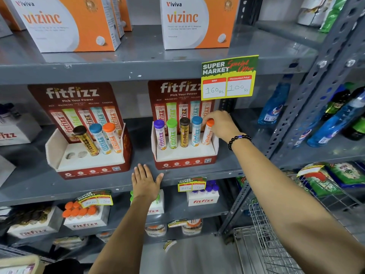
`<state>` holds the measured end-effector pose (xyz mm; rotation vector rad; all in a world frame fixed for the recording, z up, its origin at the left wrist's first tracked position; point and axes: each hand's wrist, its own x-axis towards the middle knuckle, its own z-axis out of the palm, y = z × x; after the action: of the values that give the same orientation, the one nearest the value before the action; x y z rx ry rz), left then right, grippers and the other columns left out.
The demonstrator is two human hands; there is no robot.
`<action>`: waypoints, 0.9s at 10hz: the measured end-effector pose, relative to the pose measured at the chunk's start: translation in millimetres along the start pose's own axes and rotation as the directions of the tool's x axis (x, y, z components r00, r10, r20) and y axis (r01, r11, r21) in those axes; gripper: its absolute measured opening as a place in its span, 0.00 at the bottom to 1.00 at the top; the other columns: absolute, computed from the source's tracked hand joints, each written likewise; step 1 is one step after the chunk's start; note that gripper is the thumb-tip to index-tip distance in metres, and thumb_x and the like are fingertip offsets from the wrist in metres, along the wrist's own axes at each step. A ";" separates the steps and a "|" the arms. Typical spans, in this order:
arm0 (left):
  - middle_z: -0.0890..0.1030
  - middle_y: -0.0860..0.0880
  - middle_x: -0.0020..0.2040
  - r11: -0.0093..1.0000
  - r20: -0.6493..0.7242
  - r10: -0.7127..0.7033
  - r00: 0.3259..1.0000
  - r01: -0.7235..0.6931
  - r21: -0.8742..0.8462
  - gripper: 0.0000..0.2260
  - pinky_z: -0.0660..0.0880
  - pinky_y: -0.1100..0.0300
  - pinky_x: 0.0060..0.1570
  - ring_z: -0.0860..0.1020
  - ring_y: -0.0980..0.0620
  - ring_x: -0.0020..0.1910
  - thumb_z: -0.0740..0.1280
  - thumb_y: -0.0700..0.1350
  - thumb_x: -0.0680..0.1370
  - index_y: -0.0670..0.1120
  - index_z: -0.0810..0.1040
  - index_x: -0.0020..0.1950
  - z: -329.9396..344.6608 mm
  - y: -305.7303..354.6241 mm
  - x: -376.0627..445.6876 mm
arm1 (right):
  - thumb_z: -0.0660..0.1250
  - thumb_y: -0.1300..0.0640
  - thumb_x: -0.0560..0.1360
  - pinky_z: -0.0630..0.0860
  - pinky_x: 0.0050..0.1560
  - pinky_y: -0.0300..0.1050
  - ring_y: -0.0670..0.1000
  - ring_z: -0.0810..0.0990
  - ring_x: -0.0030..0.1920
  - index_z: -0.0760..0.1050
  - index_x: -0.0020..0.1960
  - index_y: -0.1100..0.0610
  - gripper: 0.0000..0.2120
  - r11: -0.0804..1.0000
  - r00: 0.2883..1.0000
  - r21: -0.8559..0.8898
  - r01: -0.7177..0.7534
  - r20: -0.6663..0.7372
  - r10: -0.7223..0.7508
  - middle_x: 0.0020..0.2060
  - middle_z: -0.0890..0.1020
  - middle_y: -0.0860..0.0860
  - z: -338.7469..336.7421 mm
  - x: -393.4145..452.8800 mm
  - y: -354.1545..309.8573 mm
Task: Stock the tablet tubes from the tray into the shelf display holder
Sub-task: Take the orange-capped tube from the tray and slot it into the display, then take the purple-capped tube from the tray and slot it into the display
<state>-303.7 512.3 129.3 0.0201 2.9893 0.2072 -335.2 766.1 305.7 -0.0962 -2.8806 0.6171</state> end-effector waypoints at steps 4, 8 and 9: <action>0.44 0.40 0.77 1.000 0.004 0.005 1.000 -0.005 0.017 0.34 0.41 0.50 0.72 0.42 0.42 0.75 0.42 0.62 0.79 0.41 0.42 0.76 -1.5 -0.1 1.0 | 0.64 0.71 0.72 0.70 0.68 0.49 0.55 0.71 0.67 0.65 0.70 0.55 0.29 0.953 0.997 0.293 -0.073 0.037 0.065 0.68 0.73 0.54 10.4 6.6 14.4; 0.44 0.42 0.77 0.983 -0.021 0.054 0.998 -0.057 -0.177 0.31 0.40 0.53 0.72 0.42 0.44 0.75 0.45 0.59 0.80 0.41 0.43 0.76 -8.0 -24.4 -19.1 | 0.60 0.69 0.75 0.63 0.70 0.47 0.55 0.69 0.69 0.65 0.70 0.61 0.24 0.955 0.947 0.260 0.146 -0.316 -0.059 0.68 0.72 0.57 38.7 -54.6 -38.2; 0.46 0.43 0.77 0.972 -0.123 0.044 0.991 -0.071 -0.226 0.35 0.39 0.55 0.72 0.44 0.46 0.76 0.40 0.64 0.78 0.41 0.46 0.76 -6.6 -51.2 -50.6 | 0.60 0.66 0.76 0.59 0.70 0.43 0.56 0.68 0.70 0.66 0.70 0.61 0.22 0.933 0.929 0.184 0.308 -0.268 -0.254 0.68 0.71 0.58 63.4 -69.6 -85.4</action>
<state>-254.7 459.6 135.9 0.0723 3.0622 0.5795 -281.8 655.7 272.0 0.2572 -2.5073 0.8031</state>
